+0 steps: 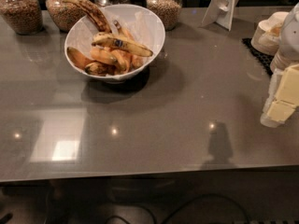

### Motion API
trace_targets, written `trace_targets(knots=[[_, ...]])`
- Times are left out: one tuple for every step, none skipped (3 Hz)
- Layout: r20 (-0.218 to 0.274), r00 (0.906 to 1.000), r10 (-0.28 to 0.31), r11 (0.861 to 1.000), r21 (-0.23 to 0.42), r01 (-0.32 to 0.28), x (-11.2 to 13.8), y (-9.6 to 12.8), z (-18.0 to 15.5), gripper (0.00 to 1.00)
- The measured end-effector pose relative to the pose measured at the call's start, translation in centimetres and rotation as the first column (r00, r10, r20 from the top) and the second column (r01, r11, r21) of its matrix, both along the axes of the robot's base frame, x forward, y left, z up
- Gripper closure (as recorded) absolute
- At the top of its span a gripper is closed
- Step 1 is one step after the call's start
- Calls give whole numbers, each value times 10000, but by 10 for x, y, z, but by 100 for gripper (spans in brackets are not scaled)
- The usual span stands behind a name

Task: Pick banana from white bowl

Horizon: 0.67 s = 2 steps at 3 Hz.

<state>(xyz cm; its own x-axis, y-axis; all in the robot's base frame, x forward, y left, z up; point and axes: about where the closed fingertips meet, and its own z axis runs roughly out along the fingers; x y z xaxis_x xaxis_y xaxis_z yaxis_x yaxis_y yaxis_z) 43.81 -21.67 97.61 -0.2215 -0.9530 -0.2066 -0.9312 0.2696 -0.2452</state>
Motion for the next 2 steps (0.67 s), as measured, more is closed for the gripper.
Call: trace_targets(knots=[[2, 10000, 1, 10000, 3, -1, 0, 0, 0, 0], [311, 9994, 145, 9991, 383, -157, 8, 9, 1, 0]])
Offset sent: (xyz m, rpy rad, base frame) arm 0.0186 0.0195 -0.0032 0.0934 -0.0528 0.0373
